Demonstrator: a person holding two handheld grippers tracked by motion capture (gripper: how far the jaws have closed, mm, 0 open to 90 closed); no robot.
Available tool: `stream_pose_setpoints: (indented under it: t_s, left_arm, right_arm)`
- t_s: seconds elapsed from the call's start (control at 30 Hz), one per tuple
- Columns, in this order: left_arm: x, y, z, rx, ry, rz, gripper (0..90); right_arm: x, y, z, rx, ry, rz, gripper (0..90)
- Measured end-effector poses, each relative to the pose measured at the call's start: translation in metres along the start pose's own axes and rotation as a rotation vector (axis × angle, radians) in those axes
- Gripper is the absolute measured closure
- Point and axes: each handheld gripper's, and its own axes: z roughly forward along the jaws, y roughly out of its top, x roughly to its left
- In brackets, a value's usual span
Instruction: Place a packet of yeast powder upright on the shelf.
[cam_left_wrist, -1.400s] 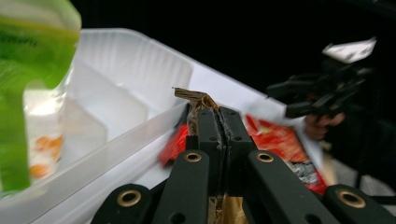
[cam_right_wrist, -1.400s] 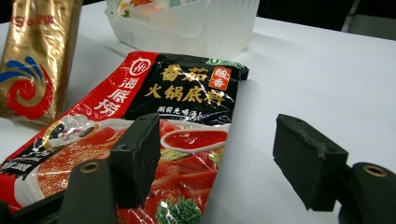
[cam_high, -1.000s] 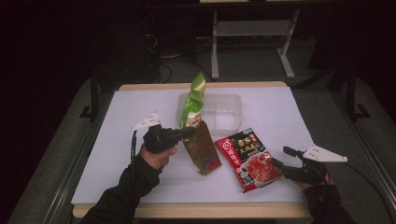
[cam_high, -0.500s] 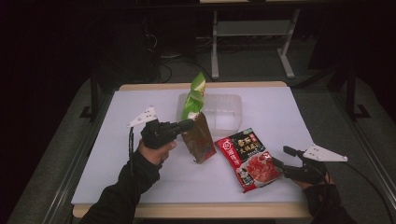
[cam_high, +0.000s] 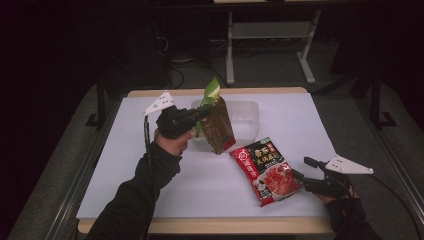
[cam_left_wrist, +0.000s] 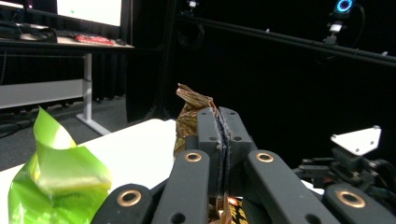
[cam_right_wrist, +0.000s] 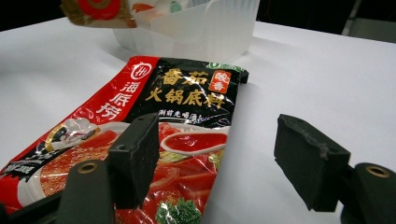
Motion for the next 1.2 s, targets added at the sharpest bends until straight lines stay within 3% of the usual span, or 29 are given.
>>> stream_pose_setpoints:
  t_s: [0.17, 0.33, 0.57, 0.63, 0.7, 0.8, 0.87, 0.97, 1.03, 1.2]
  left_arm:
    - [0.006, 0.009, 0.016, 0.009, 0.041, 0.004, 88.7]
    - [0.012, 0.017, 0.025, 0.016, 0.11, 0.013, 88.7]
    - [0.011, 0.018, 0.036, 0.054, 0.246, 0.049, 88.7]
    - [0.009, 0.017, 0.042, 0.065, 0.293, 0.083, 88.7]
    - [0.011, 0.014, 0.049, 0.061, 0.284, 0.053, 88.6]
    - [0.012, 0.011, 0.062, 0.067, 0.298, 0.047, 88.6]
    - [0.012, 0.009, 0.072, 0.079, 0.334, 0.073, 88.6]
    - [0.015, 0.003, 0.082, 0.08, 0.345, 0.075, 88.5]
    - [0.017, -0.005, 0.086, 0.066, 0.32, 0.064, 88.4]
    - [0.02, -0.023, 0.088, 0.089, 0.307, 0.059, 88.1]
  right_arm:
    - [0.001, 0.0, 0.0, 0.003, 0.001, -0.003, 30.5]
    - [0.001, -0.001, 0.0, 0.002, 0.004, -0.001, 30.4]
    - [0.001, -0.001, 0.0, 0.003, 0.005, -0.003, 30.1]
    - [0.001, -0.001, 0.0, 0.003, 0.005, -0.003, 30.0]
    - [0.001, -0.001, 0.0, 0.004, 0.005, -0.004, 30.0]
    - [0.001, -0.001, 0.0, 0.005, 0.007, -0.004, 30.1]
    - [0.001, -0.001, 0.0, 0.003, 0.006, -0.002, 30.0]
    - [0.001, -0.001, 0.0, 0.003, 0.007, -0.005, 30.0]
    - [0.001, -0.001, -0.001, 0.0, 0.01, -0.006, 30.1]
    - [0.001, -0.001, -0.001, -0.004, 0.014, -0.008, 30.0]
